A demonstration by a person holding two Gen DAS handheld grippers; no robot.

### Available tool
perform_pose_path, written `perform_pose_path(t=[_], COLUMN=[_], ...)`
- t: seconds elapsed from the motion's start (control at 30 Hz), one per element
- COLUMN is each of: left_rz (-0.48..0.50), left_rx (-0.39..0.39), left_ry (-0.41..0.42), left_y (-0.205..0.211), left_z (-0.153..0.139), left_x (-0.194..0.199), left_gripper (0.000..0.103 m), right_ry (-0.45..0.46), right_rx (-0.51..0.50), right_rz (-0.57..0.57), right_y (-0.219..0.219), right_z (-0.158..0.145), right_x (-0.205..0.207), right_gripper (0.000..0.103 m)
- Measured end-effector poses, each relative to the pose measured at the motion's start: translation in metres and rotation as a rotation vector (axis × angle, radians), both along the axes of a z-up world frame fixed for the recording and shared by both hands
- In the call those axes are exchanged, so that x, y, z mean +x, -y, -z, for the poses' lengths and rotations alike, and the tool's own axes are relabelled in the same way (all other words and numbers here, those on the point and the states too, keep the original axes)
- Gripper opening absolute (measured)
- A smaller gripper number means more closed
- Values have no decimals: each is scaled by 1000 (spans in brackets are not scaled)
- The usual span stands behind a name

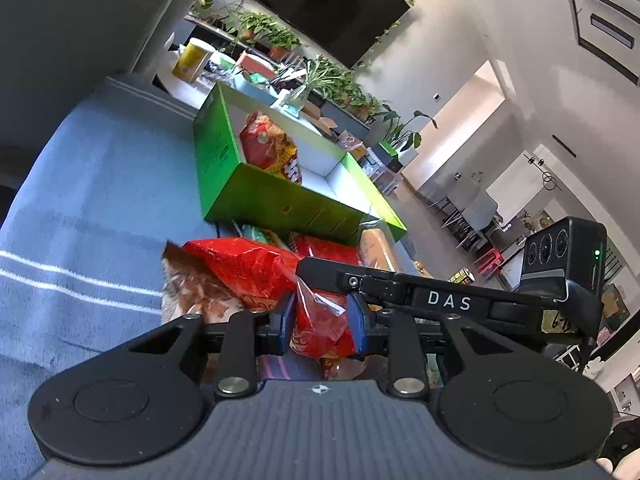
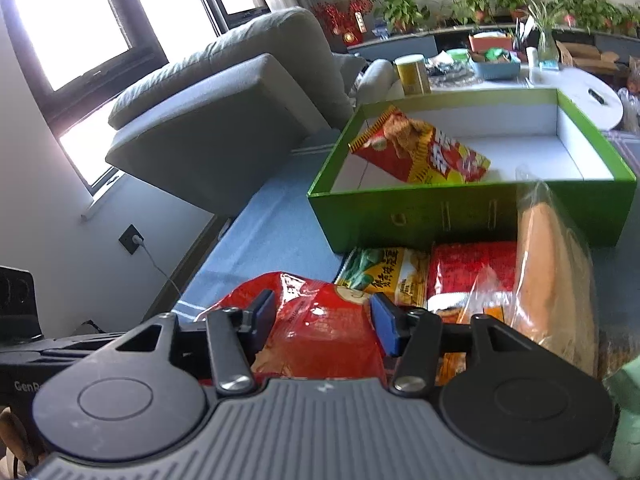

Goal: Organize snacks

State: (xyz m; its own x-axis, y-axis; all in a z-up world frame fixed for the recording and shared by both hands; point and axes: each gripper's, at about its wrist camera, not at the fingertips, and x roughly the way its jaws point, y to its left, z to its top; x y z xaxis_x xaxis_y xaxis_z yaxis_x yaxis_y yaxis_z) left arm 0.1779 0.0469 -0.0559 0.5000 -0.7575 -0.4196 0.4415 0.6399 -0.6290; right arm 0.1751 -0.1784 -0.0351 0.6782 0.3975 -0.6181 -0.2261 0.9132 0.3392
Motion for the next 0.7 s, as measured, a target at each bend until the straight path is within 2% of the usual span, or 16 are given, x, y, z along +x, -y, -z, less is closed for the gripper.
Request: perform_pose_path(t=[0.1, 0.7], left_rz=[-1, 1], left_rx=[-4, 19], left_ry=[-8, -1], left_y=[-2, -1], left_z=[2, 1], left_x=[0, -5], left_gripper=[25, 25], right_ry=[-19, 0], right_rx=[23, 13], right_rz=[-5, 2], right_y=[1, -2], right_z=[5, 7], right_x=[3, -6], right_gripper=[52, 49])
